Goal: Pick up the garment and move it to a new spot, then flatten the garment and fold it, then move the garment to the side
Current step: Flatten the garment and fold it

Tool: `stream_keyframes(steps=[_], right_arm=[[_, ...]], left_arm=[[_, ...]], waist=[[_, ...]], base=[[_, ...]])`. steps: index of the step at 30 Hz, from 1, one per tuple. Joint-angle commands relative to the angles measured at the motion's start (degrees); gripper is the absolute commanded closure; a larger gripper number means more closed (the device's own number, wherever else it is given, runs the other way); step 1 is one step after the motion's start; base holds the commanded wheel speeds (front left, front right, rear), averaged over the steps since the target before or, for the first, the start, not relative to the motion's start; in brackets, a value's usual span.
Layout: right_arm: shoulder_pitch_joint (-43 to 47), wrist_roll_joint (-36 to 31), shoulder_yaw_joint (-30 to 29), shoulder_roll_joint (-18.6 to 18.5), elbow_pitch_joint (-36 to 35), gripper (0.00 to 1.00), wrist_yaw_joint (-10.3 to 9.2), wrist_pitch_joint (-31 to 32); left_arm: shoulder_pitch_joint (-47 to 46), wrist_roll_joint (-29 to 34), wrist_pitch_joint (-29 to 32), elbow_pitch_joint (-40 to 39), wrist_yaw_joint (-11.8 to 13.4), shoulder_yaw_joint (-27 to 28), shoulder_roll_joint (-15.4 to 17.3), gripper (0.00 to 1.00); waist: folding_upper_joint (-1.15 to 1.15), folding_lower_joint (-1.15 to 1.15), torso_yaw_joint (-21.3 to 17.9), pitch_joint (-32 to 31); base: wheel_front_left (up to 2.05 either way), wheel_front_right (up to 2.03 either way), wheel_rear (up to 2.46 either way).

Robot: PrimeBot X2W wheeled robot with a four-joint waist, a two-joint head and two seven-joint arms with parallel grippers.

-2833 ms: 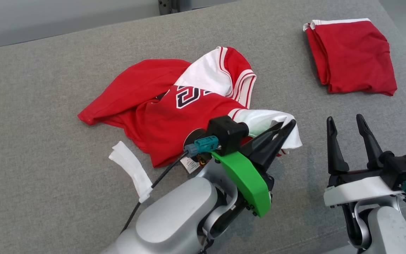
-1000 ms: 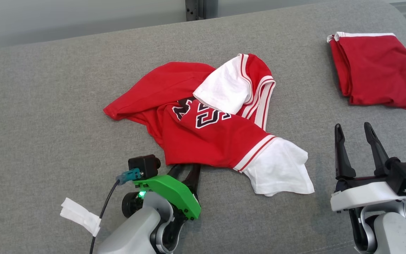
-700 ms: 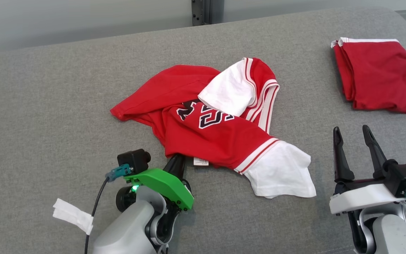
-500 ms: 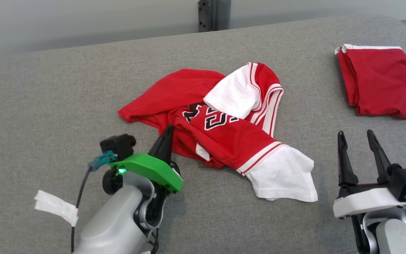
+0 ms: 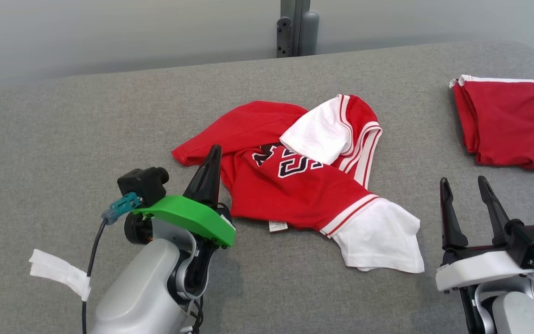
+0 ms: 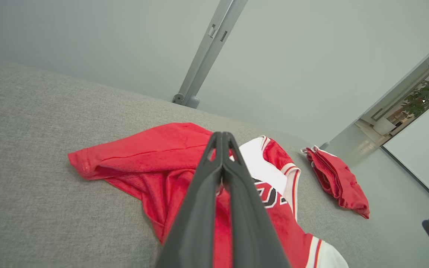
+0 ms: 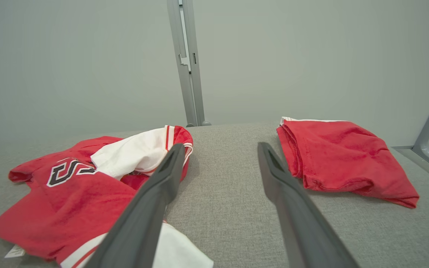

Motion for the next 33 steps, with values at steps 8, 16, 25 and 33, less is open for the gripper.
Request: stream_keyframes(steps=[8,16,25,33], right_arm=[[-0.23,-0.74,-0.50,-0.13,-1.54,0.00,-0.03,-0.17],[-2.30,-1.09,-0.79,-0.11,-2.40,0.00,-0.03,-0.17],[-4.07,-0.70,-0.58,-0.13,-2.32,0.00,-0.03,-0.17],[-3.65,-0.01,-0.42,-0.13,-1.31,0.00,-0.03,-0.17]], left_arm=[[3.65,-1.70,4.95,-1.70,3.10,0.39,4.09,0.00],[3.27,-8.19,11.22,0.08,-0.49,2.28,4.88,0.00],[2.65,-12.03,17.92,0.54,-5.39,0.27,3.38,0.00],[1.88,-9.93,17.52,-0.93,-6.59,-1.20,4.92,1.00]], waist=[[0.00,0.00,-0.54,2.26],[0.00,0.00,-1.06,9.06],[0.00,0.00,-1.74,11.68],[0.00,0.00,-2.11,9.62]], base=[[0.00,0.00,0.00],[0.00,0.00,0.00],[0.00,0.00,0.00],[0.00,0.00,0.00]])
